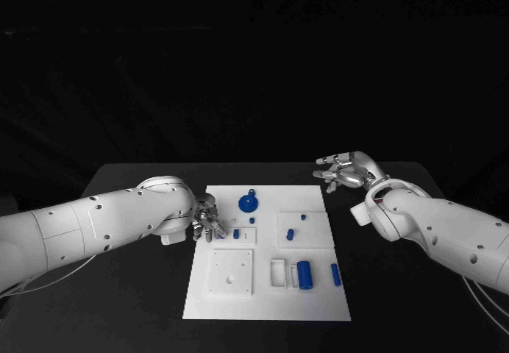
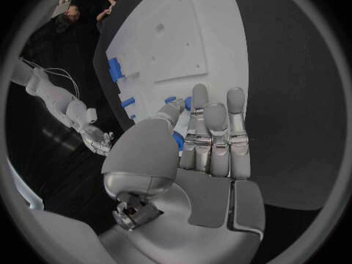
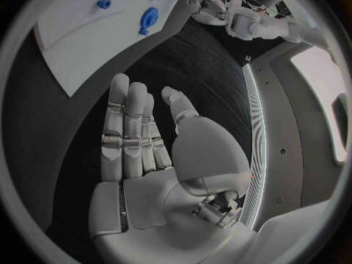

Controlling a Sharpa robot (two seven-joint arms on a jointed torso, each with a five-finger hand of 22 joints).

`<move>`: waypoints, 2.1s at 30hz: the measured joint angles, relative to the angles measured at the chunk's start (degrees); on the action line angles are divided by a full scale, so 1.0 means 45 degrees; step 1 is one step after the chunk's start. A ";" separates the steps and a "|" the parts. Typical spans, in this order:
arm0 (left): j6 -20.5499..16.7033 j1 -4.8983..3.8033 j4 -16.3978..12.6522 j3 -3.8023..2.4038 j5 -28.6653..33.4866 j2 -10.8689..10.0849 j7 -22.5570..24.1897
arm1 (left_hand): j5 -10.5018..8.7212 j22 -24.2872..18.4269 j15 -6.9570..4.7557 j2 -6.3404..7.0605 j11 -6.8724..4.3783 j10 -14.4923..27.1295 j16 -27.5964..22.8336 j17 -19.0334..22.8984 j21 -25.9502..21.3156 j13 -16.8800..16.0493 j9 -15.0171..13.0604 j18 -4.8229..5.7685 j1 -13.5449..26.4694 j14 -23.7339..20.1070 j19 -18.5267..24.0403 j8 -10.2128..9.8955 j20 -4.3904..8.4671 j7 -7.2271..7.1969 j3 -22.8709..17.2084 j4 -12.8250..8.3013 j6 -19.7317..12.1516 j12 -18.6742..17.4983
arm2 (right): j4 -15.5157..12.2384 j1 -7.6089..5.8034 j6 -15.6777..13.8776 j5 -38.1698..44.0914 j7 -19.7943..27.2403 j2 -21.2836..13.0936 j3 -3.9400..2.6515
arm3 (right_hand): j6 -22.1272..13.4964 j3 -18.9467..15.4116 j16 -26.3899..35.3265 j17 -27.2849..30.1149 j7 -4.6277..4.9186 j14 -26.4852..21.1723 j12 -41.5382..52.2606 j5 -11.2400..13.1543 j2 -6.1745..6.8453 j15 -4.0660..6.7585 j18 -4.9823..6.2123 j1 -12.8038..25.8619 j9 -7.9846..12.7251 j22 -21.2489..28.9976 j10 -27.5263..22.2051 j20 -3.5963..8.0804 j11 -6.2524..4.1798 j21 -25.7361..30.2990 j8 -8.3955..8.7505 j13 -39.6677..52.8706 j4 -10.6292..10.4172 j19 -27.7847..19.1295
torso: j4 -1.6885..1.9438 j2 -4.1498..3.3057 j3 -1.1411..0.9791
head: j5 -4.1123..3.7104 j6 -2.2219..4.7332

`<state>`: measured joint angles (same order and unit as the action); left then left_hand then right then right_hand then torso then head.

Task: Assemble the parts on the task board

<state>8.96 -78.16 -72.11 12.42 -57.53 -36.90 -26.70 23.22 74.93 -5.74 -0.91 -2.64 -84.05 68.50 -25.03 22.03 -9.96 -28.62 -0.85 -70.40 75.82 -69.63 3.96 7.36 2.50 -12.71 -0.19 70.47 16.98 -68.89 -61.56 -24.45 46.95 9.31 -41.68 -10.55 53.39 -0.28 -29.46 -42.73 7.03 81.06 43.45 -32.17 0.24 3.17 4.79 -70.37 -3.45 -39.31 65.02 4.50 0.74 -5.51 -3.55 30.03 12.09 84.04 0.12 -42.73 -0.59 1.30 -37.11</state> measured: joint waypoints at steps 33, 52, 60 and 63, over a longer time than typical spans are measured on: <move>-0.0608 0.0052 0.0071 0.0024 0.0131 -0.0015 -0.0068 | -0.2527 -0.0004 -0.0136 0.0324 -0.0048 0.0048 -0.0048 -0.0034 -0.0647 -0.0176 0.2999 0.0000 0.0222 0.0174 -0.0410 -0.0055 -0.0044 -0.0307 0.0726 0.0585 -0.0056 0.0109 | 0.0031 0.0000 0.0001 0.0000 0.0005 0.0005 -0.0001 | -0.0052 0.0000 0.0051 0.0000 0.0051 0.0000 0.0000 0.0000 0.0000 0.0000 0.0000 0.0000 0.0000 0.0016 0.0000 0.0000 0.0000 0.0000 0.0000 -0.0020 0.0000 0.0000 | 0.0022 0.0009 0.0020 | -0.0012 0.0033; -0.0941 0.0070 0.0100 0.0030 0.0163 -0.0145 -0.0155 | -0.2907 -0.0006 -0.0146 0.0931 -0.0048 0.0048 -0.0136 -0.0066 -0.0790 -0.0261 0.3497 -0.0001 0.1030 0.0180 -0.0526 -0.0054 -0.0072 -0.0215 0.0931 0.1436 -0.0149 0.0048 | 0.0041 0.0019 0.0001 0.0000 0.0008 0.0000 -0.0003 | -0.0050 0.0000 0.0051 0.0000 0.0049 0.0000 0.0000 0.0000 0.0000 0.0000 0.0001 0.0000 0.0000 0.0030 0.0000 0.0000 0.0000 0.0000 0.0000 -0.0018 0.0000 0.0000 | 0.0009 0.0009 0.0011 | -0.0020 0.0037; -0.1031 0.0069 0.0195 0.0014 0.0362 -0.0224 -0.0197 | -0.3090 -0.0006 -0.0084 0.1257 -0.0048 0.0048 -0.0136 -0.0084 -0.0842 -0.0342 0.3500 0.0001 0.1471 0.0209 -0.0590 -0.0054 -0.0044 -0.0215 0.0693 0.1895 -0.0149 0.0048 | 0.0043 0.0036 0.0000 0.0000 0.0010 -0.0009 -0.0002 | -0.0047 0.0000 0.0051 0.0000 0.0046 0.0000 0.0000 0.0000 0.0000 0.0000 0.0000 0.0000 0.0000 0.0030 0.0000 0.0000 0.0000 0.0000 0.0000 -0.0017 0.0000 0.0000 | 0.0009 0.0009 0.0012 | -0.0037 0.0039; -0.1065 0.0069 0.0229 0.0007 0.0461 -0.0240 -0.0214 | -0.3156 -0.0006 -0.0084 0.1377 -0.0048 0.0048 -0.0136 -0.0083 -0.0842 -0.0356 0.3474 0.0000 0.1591 0.0209 -0.0590 -0.0054 -0.0045 -0.0215 0.0602 0.2087 -0.0149 0.0048 | 0.0043 0.0039 0.0000 0.0000 0.0010 -0.0011 -0.0002 | -0.0046 0.0000 0.0051 0.0000 0.0046 0.0000 0.0000 0.0000 0.0000 0.0000 0.0000 0.0000 0.0000 0.0029 0.0000 0.0000 0.0000 0.0000 0.0000 -0.0017 0.0000 0.0000 | 0.0016 0.0007 0.0016 | -0.0044 0.0052</move>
<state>4.16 -77.85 -71.08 12.45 -55.46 -37.98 -27.67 9.02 74.90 -6.12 5.29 -2.86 -83.84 67.89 -25.41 18.24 -11.56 -12.98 -0.85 -63.24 76.76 -72.28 3.71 7.16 1.53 -10.00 9.20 69.80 17.20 -68.70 -61.39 -24.45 46.95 9.36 -41.73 -10.56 53.19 -0.28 -29.24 -42.73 7.24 81.06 43.45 -32.17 0.24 3.17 4.79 -70.37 -3.45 -39.18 65.02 4.50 0.74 -5.51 -3.55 29.95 12.09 84.04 0.19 -42.69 -0.52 1.10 -36.87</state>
